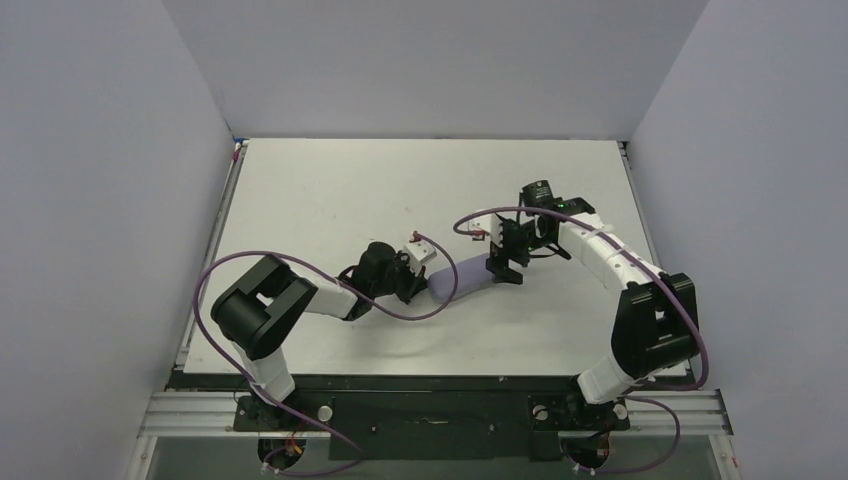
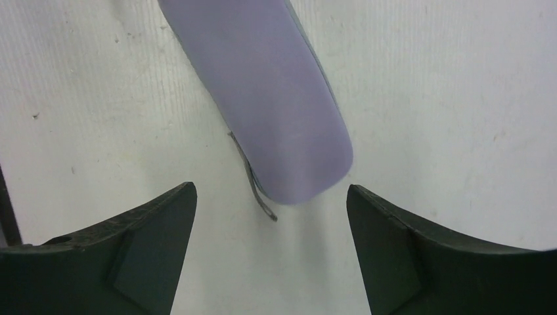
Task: Open the umbrella
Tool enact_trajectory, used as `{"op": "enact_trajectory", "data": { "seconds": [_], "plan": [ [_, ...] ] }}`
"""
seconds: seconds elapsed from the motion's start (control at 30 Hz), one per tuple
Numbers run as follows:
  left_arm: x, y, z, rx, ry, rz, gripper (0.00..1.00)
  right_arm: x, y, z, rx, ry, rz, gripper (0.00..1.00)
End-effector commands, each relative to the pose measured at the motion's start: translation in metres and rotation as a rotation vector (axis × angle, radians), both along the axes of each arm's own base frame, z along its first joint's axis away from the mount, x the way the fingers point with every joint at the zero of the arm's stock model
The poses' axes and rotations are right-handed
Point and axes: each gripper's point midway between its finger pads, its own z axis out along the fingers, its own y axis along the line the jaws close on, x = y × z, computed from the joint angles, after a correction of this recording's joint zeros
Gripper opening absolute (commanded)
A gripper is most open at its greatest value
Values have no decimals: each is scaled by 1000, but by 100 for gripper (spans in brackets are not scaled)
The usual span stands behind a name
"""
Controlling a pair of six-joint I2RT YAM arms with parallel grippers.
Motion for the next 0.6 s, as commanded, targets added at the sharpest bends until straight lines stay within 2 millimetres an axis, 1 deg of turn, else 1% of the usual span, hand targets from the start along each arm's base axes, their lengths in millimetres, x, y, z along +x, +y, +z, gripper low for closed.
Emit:
{"op": "enact_trajectory", "data": {
  "seconds": [0.0, 0.1, 0.17, 0.3, 0.33, 0.43, 0.47, 0.57],
  "plan": [
    [0, -6, 4, 4, -27, -63, 0, 10, 31, -3, 33, -165, 230, 80],
    [-2, -7, 4, 3, -29, -74, 0, 15, 41, -12, 30, -157, 246, 80],
    [-2, -7, 3, 3, -27, -76, 0, 19, 44, -20, 13, -145, 241, 80],
    [-3, -7, 1, 1, -21, -77, 0, 32, 50, -21, -15, -160, 223, 79],
    [-3, -8, 2, -1, -20, -78, 0, 29, 51, -25, -31, -144, 233, 78],
    [-3, -9, 5, -12, -17, -78, 0, 31, 47, -29, -87, -133, 237, 73],
    [-4, -9, 5, -13, -15, -75, 0, 28, 44, -33, -111, -116, 237, 71],
    [-5, -7, 9, -21, -15, -74, 0, 21, 37, -40, -143, -70, 221, 70]
  ]
}}
